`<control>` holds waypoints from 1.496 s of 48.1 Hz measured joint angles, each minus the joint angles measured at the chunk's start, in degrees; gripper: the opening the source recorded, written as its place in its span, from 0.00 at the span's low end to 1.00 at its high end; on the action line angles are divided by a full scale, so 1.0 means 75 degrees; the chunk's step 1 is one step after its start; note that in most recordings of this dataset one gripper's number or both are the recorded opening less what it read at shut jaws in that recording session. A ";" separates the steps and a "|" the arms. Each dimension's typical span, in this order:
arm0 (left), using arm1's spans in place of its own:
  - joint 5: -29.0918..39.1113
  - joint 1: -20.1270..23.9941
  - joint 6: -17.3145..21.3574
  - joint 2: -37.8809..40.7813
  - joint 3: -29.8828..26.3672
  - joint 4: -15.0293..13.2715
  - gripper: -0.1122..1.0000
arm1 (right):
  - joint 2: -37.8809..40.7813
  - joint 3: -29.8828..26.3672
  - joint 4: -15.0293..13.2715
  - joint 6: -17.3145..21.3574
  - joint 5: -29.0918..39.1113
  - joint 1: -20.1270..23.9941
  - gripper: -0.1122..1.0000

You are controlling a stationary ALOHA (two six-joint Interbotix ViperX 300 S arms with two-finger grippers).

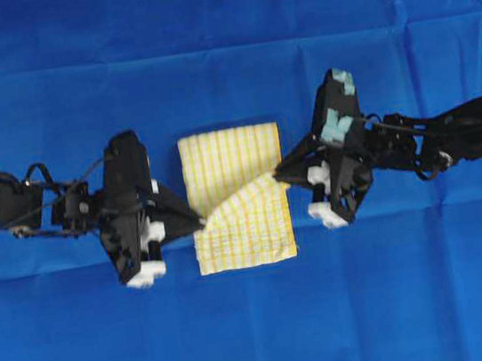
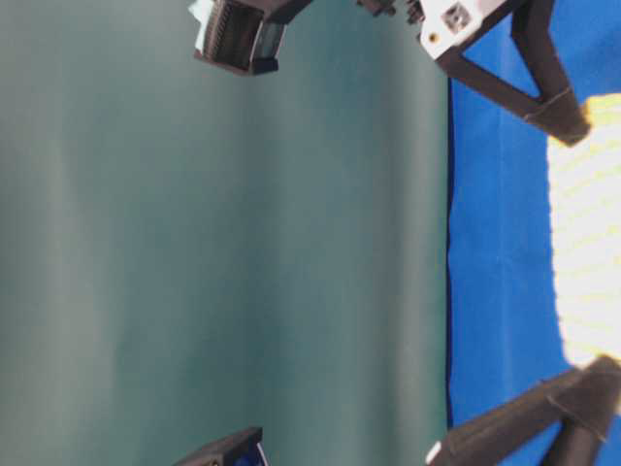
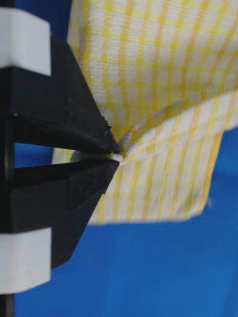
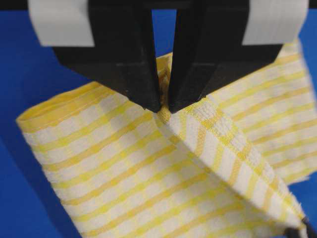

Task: Fold the yellow towel.

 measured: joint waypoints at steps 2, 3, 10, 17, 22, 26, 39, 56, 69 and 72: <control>0.0012 -0.0117 -0.0023 0.0012 -0.0035 0.0000 0.14 | 0.0000 -0.0012 0.0035 0.0000 -0.0012 0.0105 0.16; 0.0012 -0.0176 -0.0047 0.0012 -0.0035 -0.0012 0.14 | 0.0000 -0.0023 0.0047 0.0000 -0.0023 0.0188 0.16; 0.0023 -0.0457 -0.0164 0.0035 -0.0070 -0.0012 0.14 | 0.0000 -0.0070 0.0164 0.0000 -0.0070 0.0504 0.16; 0.0176 -0.0504 -0.0152 0.0047 -0.0082 -0.0012 0.14 | 0.0047 -0.0141 0.0223 0.0000 -0.0070 0.0621 0.16; 0.0293 -0.0504 -0.0070 0.0117 -0.0082 -0.0012 0.14 | 0.0152 -0.0188 0.0223 0.0000 -0.0070 0.0668 0.16; 0.0328 -0.0469 -0.0070 0.0223 -0.0082 -0.0012 0.14 | 0.0305 -0.0234 0.0223 0.0000 -0.0059 0.0668 0.16; 0.0328 -0.0387 -0.0059 0.0645 -0.0141 0.0012 0.14 | 0.0504 -0.0328 0.0246 0.0000 -0.0035 0.0844 0.16; 0.0316 -0.0387 -0.0035 0.0738 -0.0223 0.0023 0.45 | 0.0492 -0.0328 0.0246 -0.0023 -0.0012 0.0879 0.21; 0.0855 -0.0387 -0.0012 0.0293 -0.0223 0.0035 0.66 | 0.0246 -0.0258 0.0152 -0.0164 -0.0012 0.0926 0.79; 0.1219 -0.0387 -0.0012 -0.0117 -0.0199 0.0059 0.66 | 0.0000 -0.0141 0.0082 -0.0234 -0.0012 0.0926 0.77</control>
